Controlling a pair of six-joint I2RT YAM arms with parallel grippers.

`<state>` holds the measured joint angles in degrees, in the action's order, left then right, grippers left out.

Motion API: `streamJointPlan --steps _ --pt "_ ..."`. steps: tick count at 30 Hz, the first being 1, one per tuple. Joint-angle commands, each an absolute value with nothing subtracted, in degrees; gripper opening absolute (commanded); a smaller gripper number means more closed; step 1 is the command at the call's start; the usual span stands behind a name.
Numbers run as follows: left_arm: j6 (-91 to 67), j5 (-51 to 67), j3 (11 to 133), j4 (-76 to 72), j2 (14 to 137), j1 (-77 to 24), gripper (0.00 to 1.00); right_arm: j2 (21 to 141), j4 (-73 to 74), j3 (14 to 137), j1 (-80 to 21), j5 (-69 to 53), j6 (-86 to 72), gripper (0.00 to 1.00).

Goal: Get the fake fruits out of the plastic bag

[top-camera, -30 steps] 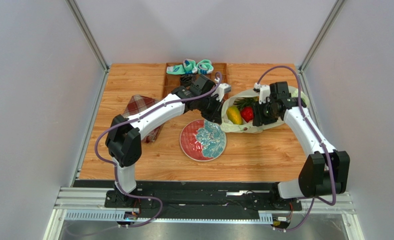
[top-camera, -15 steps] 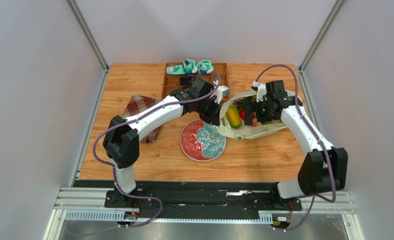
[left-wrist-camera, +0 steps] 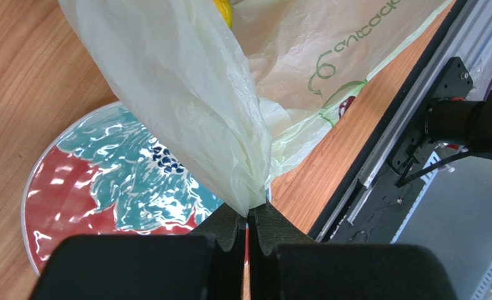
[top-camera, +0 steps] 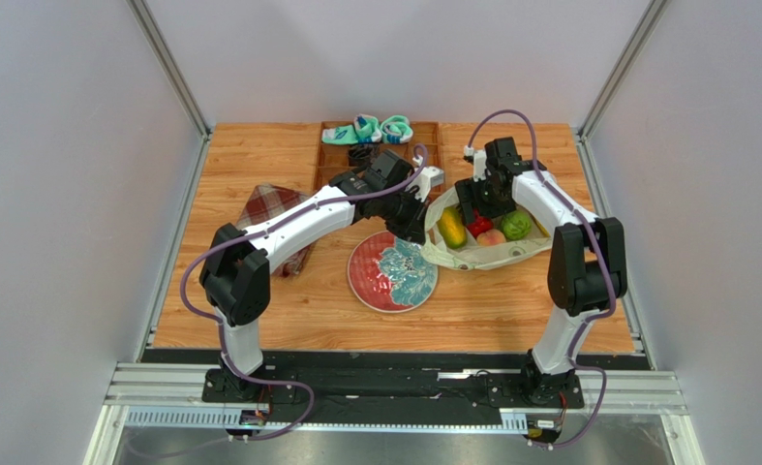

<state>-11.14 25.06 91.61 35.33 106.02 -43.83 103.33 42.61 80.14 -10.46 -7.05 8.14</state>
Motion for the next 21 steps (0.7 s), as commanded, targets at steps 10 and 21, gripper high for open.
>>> streamJointPlan --steps 10,21 --pt "-10.28 25.40 98.35 36.03 109.16 -43.77 0.00 94.06 48.86 86.21 -10.81 -7.80 13.01 0.25" --pt "-12.83 25.13 104.77 39.73 105.58 -38.68 0.99 69.37 57.48 83.15 -21.76 -20.30 16.96 0.22"
